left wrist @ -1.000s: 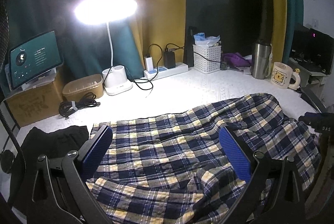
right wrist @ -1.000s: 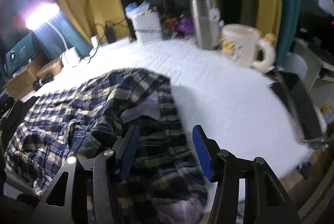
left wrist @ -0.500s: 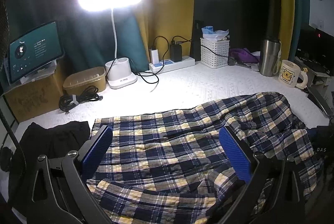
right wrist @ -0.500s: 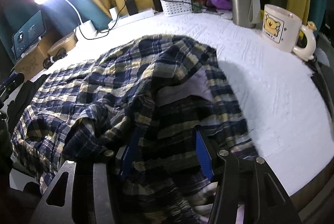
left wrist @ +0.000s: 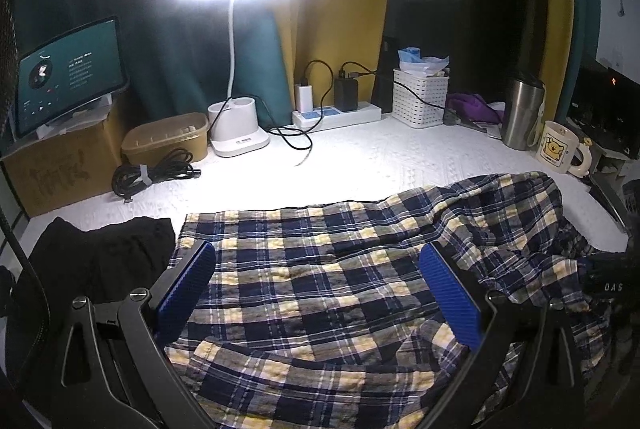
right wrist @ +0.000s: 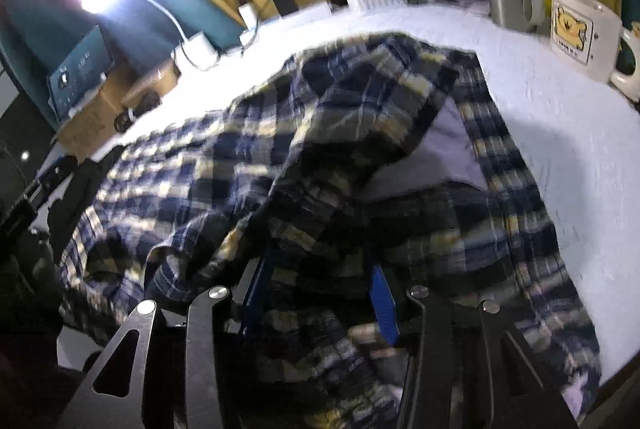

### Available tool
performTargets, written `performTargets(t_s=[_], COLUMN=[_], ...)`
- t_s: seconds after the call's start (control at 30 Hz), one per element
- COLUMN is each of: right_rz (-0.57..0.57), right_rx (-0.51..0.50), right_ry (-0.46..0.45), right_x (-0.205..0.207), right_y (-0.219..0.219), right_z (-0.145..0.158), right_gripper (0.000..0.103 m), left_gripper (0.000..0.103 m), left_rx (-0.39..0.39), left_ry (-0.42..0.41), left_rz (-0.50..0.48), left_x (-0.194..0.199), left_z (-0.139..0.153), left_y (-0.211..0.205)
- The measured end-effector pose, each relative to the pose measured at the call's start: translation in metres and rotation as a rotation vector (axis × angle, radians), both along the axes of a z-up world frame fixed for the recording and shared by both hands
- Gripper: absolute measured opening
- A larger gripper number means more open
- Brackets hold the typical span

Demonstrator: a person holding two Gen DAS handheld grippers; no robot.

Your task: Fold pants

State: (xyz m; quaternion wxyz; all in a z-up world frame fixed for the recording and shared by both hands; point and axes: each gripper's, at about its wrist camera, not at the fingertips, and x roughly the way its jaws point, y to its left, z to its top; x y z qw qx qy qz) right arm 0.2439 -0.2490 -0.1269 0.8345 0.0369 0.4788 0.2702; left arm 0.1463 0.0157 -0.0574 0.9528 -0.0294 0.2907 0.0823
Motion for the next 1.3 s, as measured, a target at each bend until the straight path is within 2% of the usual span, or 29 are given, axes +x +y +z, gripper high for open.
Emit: performTargets(t_s=[0.03,0.07,0.17,0.33,0.37,0.6,0.77,0.83,0.93,1.03,1.07,1.1,1.13,1.17,1.3], right_rz=[-0.002,0.004,0.024,0.002,-0.01,-0.157,-0.21,-0.207,-0.2,-0.224,-0.237,-0.248,-0.266,-0.277,-0.307], right_rx=[0.003,0.008,-0.005,-0.049,-0.055,-0.157,-0.237,-0.224,-0.235,-0.251,-0.259,-0.261,-0.256,-0.249,-0.245], right_ry=[0.0,0.004,-0.008,-0.082,-0.09,-0.15,-0.104,-0.103,-0.093,-0.102,-0.111,-0.119,-0.131,-0.144,-0.18], right_x=[0.002,0.003,0.003,-0.004,-0.005,0.0,0.014,0.013,0.011,0.004,0.004,0.003,0.003,0.004,0.017], right_y=[0.002,0.004,0.012,0.008,0.003,-0.046,-0.072,-0.076,-0.079,-0.083,-0.085,-0.088,-0.092,-0.094,-0.097], right_z=[0.001,0.001,-0.001,0.013,0.015,0.027,0.007,0.006,0.011,0.019,0.023,0.027,0.033,0.037,0.051], right_gripper=[0.043,0.032,0.024,0.019,0.011,0.009,0.009,0.009,0.014,0.029,0.043,0.065,0.074,0.078,0.078], left_gripper=[0.101,0.101,0.101,0.101,0.101,0.101,0.101,0.101,0.101,0.101,0.101,0.101,0.101,0.101,0.101], left_rx=[-0.002,-0.005,-0.007,0.003,0.005,0.015,0.014,0.016,0.024,0.027,0.027,0.024,0.019,0.018,-0.002], left_ry=[0.0,-0.001,-0.002,-0.008,-0.009,-0.008,0.014,0.024,0.045,0.054,0.055,0.058,0.062,0.066,0.105], left_rz=[0.005,0.009,0.02,0.031,0.032,0.03,0.046,0.065,0.111,0.151,0.158,0.159,0.155,0.15,0.109], left_x=[-0.001,-0.001,-0.002,-0.003,-0.003,0.001,0.003,0.001,-0.001,0.0,0.001,0.003,0.007,0.01,0.032], left_z=[0.0,0.0,0.001,0.005,0.006,0.009,0.007,0.007,0.006,0.006,0.006,0.007,0.007,0.006,-0.004], left_y=[0.002,0.003,0.006,0.008,0.008,0.003,0.009,0.018,0.038,0.06,0.066,0.072,0.078,0.083,0.104])
